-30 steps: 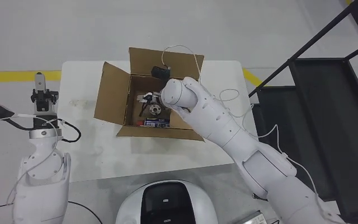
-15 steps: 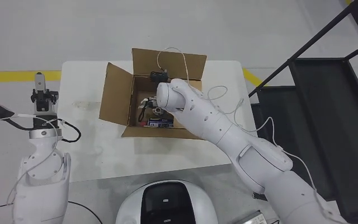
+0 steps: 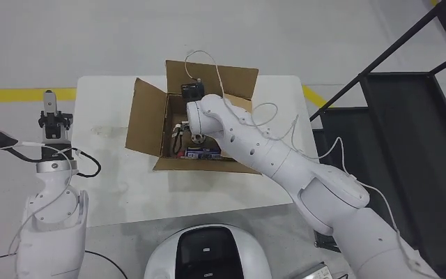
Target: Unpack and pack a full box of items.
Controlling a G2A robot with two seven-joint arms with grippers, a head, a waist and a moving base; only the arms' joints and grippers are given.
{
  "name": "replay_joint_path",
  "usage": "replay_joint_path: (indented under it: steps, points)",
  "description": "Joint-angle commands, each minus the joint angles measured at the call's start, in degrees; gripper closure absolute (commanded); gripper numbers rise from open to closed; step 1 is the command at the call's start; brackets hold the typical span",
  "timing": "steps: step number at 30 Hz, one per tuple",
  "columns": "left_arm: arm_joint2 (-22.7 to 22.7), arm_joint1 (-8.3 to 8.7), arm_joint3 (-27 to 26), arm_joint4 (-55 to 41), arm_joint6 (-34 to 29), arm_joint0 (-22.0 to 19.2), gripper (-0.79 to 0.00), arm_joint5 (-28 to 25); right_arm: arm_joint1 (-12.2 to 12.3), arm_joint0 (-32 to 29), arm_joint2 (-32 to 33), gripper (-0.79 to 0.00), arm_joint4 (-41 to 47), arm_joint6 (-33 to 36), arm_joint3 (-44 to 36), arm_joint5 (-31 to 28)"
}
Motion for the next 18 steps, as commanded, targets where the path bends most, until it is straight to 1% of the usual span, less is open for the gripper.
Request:
replay_joint_path:
  steps: [1, 8, 14, 18]
  points:
    - [0.0, 0.0, 0.0, 0.0, 0.0, 0.0, -0.785, 0.0, 0.5, -0.1, 0.1, -0.785, -1.9, 0.4, -0.1, -0.3]
    - [0.0, 0.0, 0.0, 0.0, 0.0, 0.0, -0.785, 0.0, 2.3, -0.6, 2.5, -0.785, -6.9, 1.5, -0.7, -1.5]
    - [0.0, 0.0, 0.0, 0.0, 0.0, 0.0, -0.785, 0.0, 4.4, -2.5, 7.3, -0.785, -11.3, 2.0, -2.8, -2.0]
    - [0.0, 0.0, 0.0, 0.0, 0.0, 0.0, -0.785, 0.0, 5.9, -4.6, 11.7, -0.785, -14.1, 3.3, -5.3, -3.3]
